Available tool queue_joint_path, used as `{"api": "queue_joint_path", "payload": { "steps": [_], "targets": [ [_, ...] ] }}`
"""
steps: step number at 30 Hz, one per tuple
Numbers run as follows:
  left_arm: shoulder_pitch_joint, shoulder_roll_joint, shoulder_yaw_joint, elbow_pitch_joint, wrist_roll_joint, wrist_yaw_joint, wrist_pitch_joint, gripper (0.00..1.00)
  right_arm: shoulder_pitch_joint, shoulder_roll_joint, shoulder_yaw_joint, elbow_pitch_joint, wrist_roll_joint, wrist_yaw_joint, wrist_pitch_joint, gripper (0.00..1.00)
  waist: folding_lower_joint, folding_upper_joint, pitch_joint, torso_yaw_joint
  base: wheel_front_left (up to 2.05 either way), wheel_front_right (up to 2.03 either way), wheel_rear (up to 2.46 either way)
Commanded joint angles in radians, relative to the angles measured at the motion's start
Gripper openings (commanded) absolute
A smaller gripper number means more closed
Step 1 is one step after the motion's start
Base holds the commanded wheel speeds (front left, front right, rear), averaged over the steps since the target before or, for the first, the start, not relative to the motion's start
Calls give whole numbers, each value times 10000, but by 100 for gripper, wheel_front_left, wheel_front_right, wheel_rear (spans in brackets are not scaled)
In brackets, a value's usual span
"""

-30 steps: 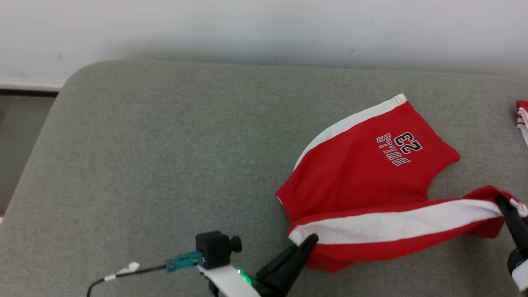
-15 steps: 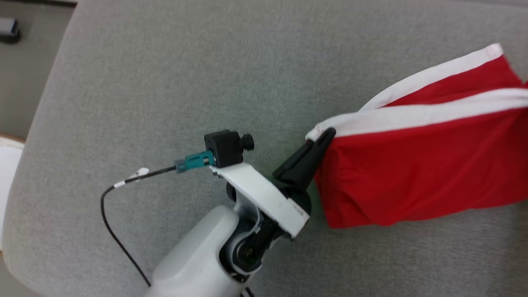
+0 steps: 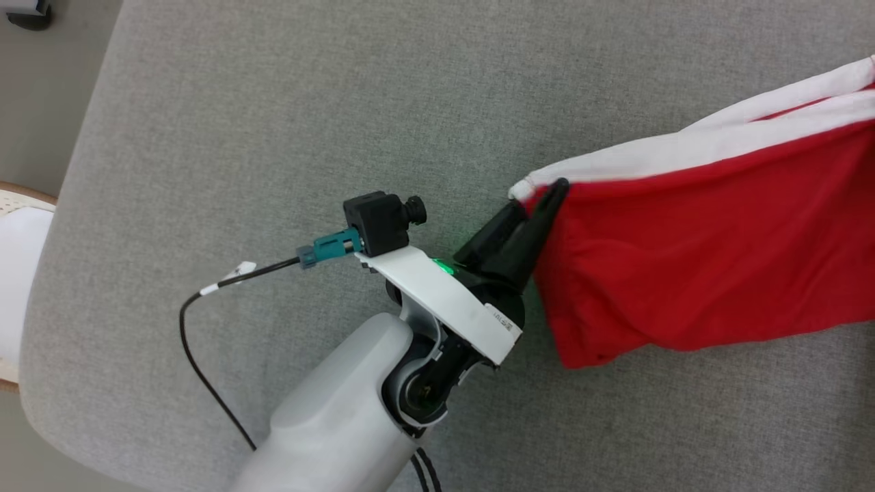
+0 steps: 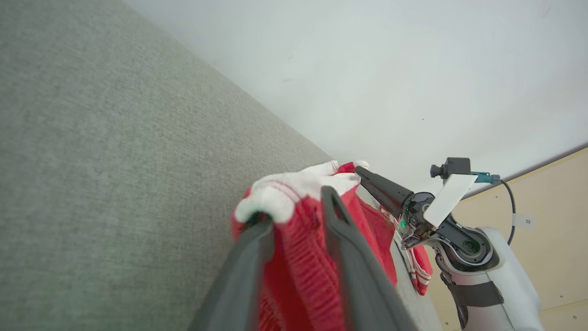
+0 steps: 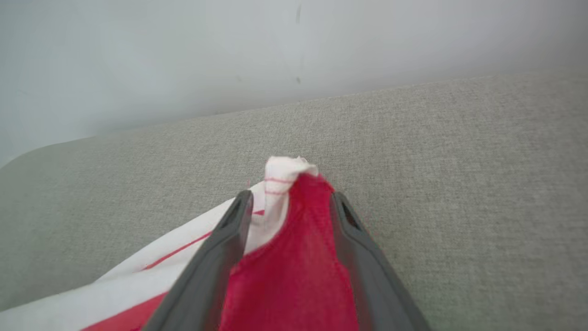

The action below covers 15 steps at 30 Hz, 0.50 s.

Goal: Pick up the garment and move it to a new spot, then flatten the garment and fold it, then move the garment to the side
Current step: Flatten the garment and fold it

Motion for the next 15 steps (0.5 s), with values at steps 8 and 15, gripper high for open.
{"api": "queue_joint_path", "payload": {
  "steps": [8,15],
  "targets": [
    [317,236,-433,605,702,664,-501,100,637,-547,559,-427,140,-2,-759,100,-2,-1,-473,-234,0,0,0],
    [670,791,-904,91,2149,1466,-948,100,1539,-1880,1656,-946,-107,-2,-770,100,-2,-1,-911,-287,0,0,0]
  ]
}}
